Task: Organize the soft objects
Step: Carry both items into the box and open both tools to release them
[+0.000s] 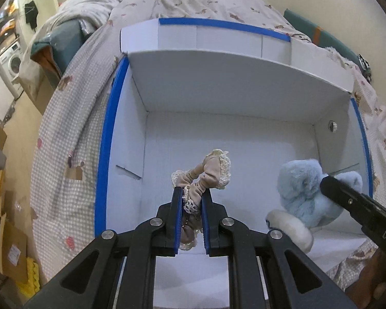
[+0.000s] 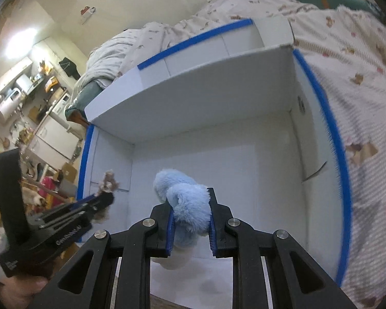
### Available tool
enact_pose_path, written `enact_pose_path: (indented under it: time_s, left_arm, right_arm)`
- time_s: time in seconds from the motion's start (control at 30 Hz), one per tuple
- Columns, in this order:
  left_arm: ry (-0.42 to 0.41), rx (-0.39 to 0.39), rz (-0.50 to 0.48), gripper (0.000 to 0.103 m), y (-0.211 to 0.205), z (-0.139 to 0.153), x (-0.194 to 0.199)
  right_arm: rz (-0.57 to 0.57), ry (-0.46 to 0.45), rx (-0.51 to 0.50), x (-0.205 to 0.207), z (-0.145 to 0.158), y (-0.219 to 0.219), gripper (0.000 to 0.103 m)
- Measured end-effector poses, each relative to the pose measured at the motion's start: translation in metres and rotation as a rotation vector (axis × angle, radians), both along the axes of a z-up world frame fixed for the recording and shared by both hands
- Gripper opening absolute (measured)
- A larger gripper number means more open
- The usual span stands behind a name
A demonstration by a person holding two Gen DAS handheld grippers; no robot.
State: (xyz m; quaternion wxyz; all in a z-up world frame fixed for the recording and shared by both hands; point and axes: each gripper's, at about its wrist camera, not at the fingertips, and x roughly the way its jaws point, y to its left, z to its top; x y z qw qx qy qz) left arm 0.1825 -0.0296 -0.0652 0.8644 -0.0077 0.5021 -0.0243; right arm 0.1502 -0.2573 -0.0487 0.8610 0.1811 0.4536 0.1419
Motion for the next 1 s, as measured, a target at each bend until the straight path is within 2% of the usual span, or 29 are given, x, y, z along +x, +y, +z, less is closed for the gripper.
enact_pose_path:
  time_s: [0.2, 0.33, 0.57, 0.67, 0.87, 1.0]
  left_arm:
    - [-0.026, 0.039, -0.004, 0.012, -0.001, -0.004, 0.003]
    - [-0.006, 0.021, -0.001, 0.012, 0.000, -0.007, 0.005]
    - [-0.001, 0.035, -0.023, 0.012, -0.006, -0.012, 0.005]
    - [0.004, 0.028, -0.015, 0.012, -0.004, -0.011, 0.005]
    - [0.008, 0.025, -0.012, 0.015, -0.003, -0.010, 0.004]
    - [0.012, 0.005, -0.015, 0.016, -0.001, -0.009, 0.004]
  right_arm:
    - [0.024, 0.020, -0.015, 0.006, -0.010, 0.011, 0.022]
    - [0.040, 0.034, -0.046, 0.011, -0.014, 0.017, 0.022]
    - [0.058, 0.100, -0.097, 0.020, -0.031, 0.029, 0.023]
    - [0.042, 0.115, -0.052, 0.023, -0.035, 0.026, 0.023]
    - [0.009, 0.106, -0.036, 0.024, -0.034, 0.019, 0.023]
    - [0.003, 0.076, -0.104, 0.024, -0.029, 0.024, 0.026]
